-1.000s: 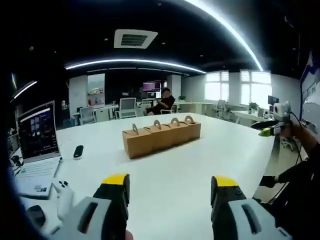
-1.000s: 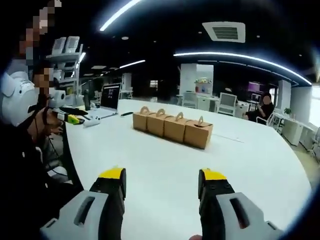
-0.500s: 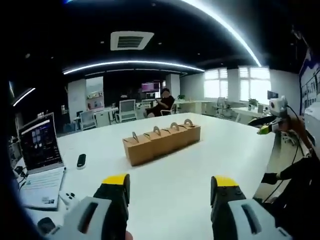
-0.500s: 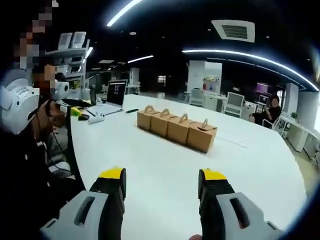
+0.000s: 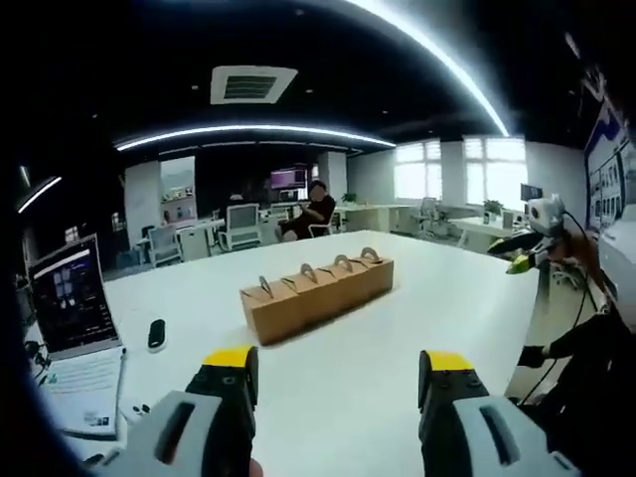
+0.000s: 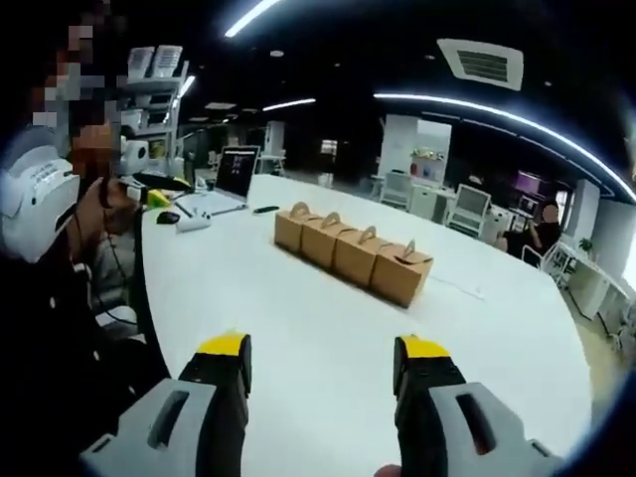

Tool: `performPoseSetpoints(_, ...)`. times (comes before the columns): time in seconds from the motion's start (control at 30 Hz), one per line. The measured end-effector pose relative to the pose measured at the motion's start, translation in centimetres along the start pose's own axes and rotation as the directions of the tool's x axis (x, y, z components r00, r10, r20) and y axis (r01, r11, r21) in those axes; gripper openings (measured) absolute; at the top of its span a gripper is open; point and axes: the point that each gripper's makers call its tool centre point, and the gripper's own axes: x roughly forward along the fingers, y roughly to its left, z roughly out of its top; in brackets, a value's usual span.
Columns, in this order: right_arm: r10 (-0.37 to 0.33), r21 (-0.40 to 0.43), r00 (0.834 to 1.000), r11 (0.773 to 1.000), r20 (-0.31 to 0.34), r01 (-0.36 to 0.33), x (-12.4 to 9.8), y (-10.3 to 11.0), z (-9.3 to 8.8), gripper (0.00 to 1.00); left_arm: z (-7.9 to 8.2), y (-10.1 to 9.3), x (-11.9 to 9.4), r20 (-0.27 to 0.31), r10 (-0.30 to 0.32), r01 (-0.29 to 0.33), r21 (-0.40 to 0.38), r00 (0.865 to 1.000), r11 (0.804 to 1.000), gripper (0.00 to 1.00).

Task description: Pick up one paper box from the group, open the paper box, and remove the item inside

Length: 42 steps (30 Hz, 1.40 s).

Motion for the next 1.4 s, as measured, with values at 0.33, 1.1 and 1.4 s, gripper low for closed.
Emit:
performPoseSetpoints(0.33,0.008,-0.024,1.000,1.000,-0.022,-0.009,0.1,1.6,1.5,0.56,0.3,1.6,0.9,-0.031,-0.009,0.011,0.050,0.999,0.999,0.66)
performPoseSetpoints(1.1,0.020,0.033,0.998,0.999,-0.056,-0.018,0.0,-1.3,0.7,0.57,1.1,0.4,-0.2,-0.003,0.070,-0.070,0.097,0.998,0.993,0.66)
performPoseSetpoints(1.4,0.004,0.044,0.996,0.999,-0.090,-0.001,0.2,-3.7,-0.4,0.58,1.3,-0.5,-0.8,0.010,0.066,-0.066,0.080,0.998,0.995,0.65)
